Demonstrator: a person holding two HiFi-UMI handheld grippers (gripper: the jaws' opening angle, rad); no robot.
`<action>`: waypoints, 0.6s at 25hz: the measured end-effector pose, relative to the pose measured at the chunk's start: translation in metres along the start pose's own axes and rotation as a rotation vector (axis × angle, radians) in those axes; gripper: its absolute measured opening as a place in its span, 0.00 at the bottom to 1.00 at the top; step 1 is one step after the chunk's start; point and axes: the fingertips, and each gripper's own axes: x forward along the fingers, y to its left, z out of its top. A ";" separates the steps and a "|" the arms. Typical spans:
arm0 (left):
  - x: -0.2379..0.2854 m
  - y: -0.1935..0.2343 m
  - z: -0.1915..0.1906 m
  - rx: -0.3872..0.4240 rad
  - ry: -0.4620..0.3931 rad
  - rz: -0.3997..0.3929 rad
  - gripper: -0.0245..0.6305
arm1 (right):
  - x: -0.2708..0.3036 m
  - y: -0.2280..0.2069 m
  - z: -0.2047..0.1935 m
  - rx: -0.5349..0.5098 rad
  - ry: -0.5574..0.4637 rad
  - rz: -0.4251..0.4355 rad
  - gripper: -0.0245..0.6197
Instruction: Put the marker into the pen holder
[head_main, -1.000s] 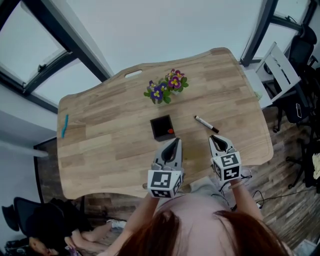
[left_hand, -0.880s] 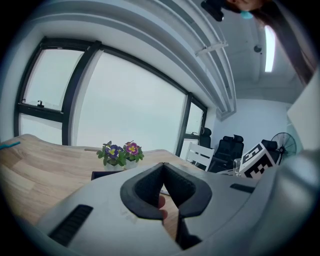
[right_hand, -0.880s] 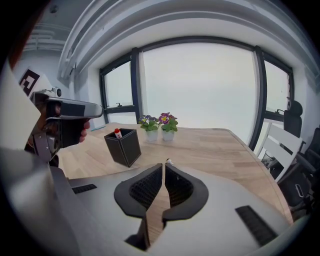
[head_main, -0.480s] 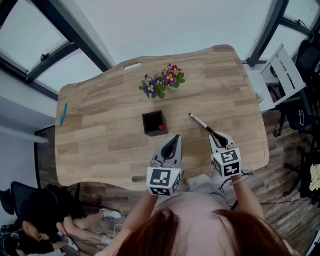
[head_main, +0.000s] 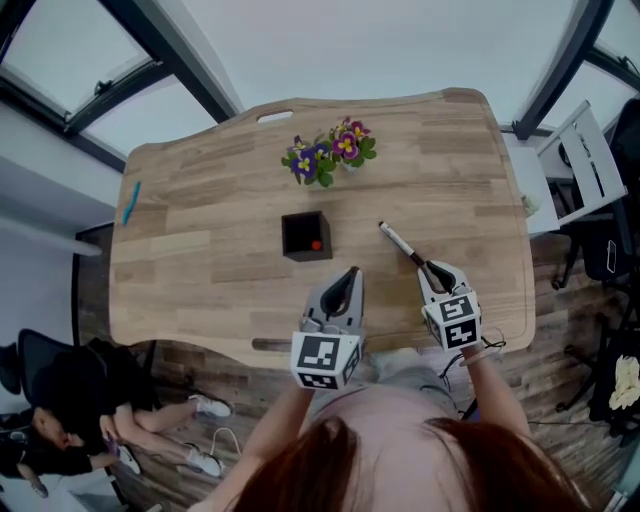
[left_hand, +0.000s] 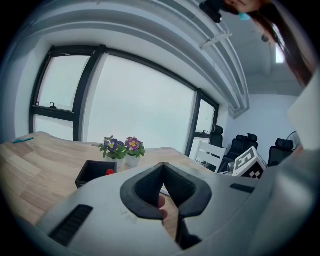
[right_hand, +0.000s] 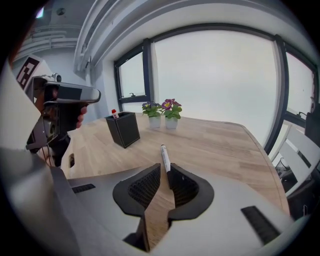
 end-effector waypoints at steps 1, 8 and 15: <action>0.000 -0.001 -0.001 -0.003 -0.001 0.007 0.04 | 0.002 -0.001 -0.002 -0.004 0.006 0.008 0.09; 0.001 -0.007 -0.006 -0.027 -0.006 0.047 0.04 | 0.015 -0.007 -0.023 -0.032 0.054 0.058 0.12; -0.001 -0.006 -0.012 -0.040 -0.004 0.088 0.04 | 0.030 -0.012 -0.033 -0.058 0.079 0.076 0.14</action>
